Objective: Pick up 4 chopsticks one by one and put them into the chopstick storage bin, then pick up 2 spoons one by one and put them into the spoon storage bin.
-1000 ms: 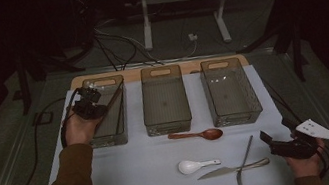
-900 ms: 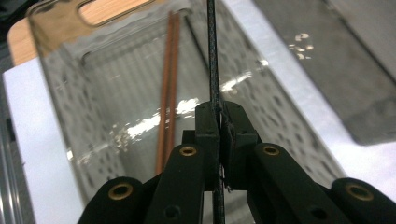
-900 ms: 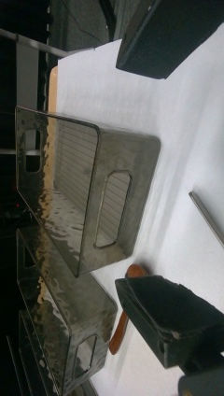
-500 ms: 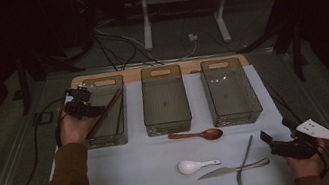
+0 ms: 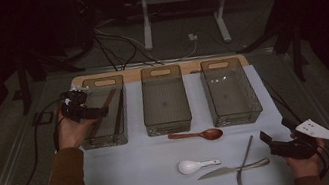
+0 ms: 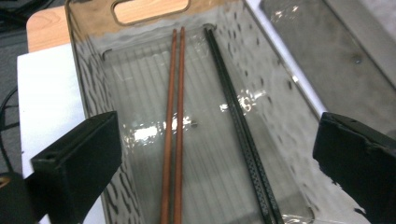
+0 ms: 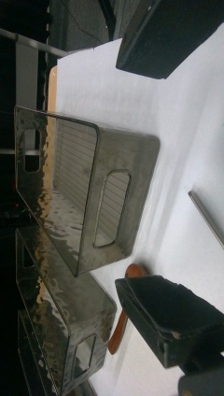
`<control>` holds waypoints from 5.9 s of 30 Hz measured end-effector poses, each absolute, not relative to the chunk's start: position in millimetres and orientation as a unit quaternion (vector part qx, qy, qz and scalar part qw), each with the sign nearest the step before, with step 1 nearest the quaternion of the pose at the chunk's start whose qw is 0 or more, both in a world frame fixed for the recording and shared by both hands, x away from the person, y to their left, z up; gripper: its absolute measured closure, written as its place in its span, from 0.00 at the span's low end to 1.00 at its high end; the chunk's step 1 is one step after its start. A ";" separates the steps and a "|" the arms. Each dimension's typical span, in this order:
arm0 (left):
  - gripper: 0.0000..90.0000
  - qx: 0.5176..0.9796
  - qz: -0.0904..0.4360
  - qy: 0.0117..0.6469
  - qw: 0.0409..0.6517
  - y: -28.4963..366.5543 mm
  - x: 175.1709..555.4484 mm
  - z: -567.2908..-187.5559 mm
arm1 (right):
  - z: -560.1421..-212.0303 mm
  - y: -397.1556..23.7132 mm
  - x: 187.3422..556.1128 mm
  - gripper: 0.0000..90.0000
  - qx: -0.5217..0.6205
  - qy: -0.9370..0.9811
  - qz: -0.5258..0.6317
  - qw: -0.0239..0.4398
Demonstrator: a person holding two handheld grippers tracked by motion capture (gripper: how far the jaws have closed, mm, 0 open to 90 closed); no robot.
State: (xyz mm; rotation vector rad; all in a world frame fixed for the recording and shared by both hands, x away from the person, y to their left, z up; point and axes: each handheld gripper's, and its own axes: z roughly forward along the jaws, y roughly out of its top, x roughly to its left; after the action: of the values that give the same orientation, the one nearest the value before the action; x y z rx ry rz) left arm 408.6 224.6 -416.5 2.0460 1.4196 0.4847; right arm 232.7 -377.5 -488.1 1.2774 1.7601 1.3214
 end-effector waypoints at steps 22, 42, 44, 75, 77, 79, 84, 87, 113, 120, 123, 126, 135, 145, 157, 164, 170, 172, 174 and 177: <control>0.01 0.780 0.182 0.482 0.355 211.4 383.8 -405.2 | -488.8 -377.8 233.5 0.00 0.479 0.663 0.495 0.294; 0.01 0.783 0.183 0.443 0.397 203.3 346.2 -409.2 | -489.1 -379.2 231.9 0.00 0.483 0.660 0.495 0.294; 0.01 0.784 0.183 0.439 0.399 203.1 342.1 -410.9 | -488.3 -379.0 231.3 0.00 0.483 0.659 0.497 0.294; 0.01 0.816 0.154 0.369 0.418 160.9 307.3 -429.0 | -487.9 -377.1 232.6 0.00 0.479 0.661 0.496 0.296; 0.01 0.818 0.154 0.363 0.419 156.5 307.4 -428.2 | -487.9 -377.2 232.6 0.00 0.479 0.661 0.496 0.296; 0.01 0.822 0.156 0.359 0.414 152.0 307.1 -427.6 | -487.9 -377.3 232.7 0.00 0.479 0.661 0.496 0.296; 0.01 0.829 0.151 0.345 0.413 142.2 306.2 -428.2 | -488.0 -377.3 232.7 0.00 0.479 0.661 0.496 0.296; 0.01 0.833 0.147 0.338 0.412 136.2 306.1 -429.2 | -488.0 -377.3 232.7 0.00 0.479 0.661 0.496 0.296; 0.01 0.866 0.110 0.293 0.390 93.7 311.6 -439.8 | -488.5 -377.1 233.0 0.00 0.480 0.662 0.495 0.294; 0.01 0.871 0.104 0.287 0.384 84.8 312.0 -444.5 | -488.4 -377.1 233.0 0.00 0.480 0.662 0.495 0.294; 0.01 0.875 0.101 0.282 0.380 79.4 312.1 -447.2 | -488.4 -377.2 233.0 0.00 0.480 0.662 0.495 0.294; 0.01 0.879 0.097 0.276 0.375 72.9 312.1 -450.2 | -488.4 -377.3 232.9 0.00 0.480 0.661 0.495 0.294; 0.01 0.888 0.088 0.263 0.367 55.0 312.3 -456.7 | -488.1 -378.0 232.6 0.00 0.481 0.660 0.496 0.295; 0.01 0.894 0.078 0.254 0.361 38.9 311.4 -465.5 | -487.8 -378.7 232.4 0.00 0.481 0.660 0.496 0.296; 0.02 0.906 0.065 0.237 0.345 16.6 310.3 -476.3 | -487.7 -378.9 232.3 0.00 0.480 0.660 0.496 0.296; 0.02 0.910 0.061 0.231 0.338 6.8 310.5 -481.0 | -487.6 -379.3 232.2 0.00 0.480 0.660 0.496 0.296; 0.02 0.916 0.055 0.223 0.329 -0.6 309.7 -485.6 | -487.6 -379.2 232.3 0.00 0.480 0.660 0.496 0.296; 0.02 0.917 0.053 0.221 0.328 -3.3 308.8 -486.9 | -487.7 -379.2 232.4 0.00 0.480 0.660 0.496 0.296; 0.02 0.919 0.052 0.217 0.324 -5.8 307.9 -487.8 | -487.6 -379.2 232.3 0.00 0.480 0.660 0.496 0.296; 0.02 0.922 0.048 0.212 0.322 -10.1 306.5 -489.7 | -487.6 -379.2 232.3 0.00 0.480 0.660 0.496 0.296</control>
State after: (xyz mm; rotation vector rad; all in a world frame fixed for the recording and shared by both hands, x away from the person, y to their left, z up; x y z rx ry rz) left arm 306.5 -10.1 -489.7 2.4205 0.5566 0.1261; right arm 232.3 -379.2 -487.6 1.2779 1.7552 1.3198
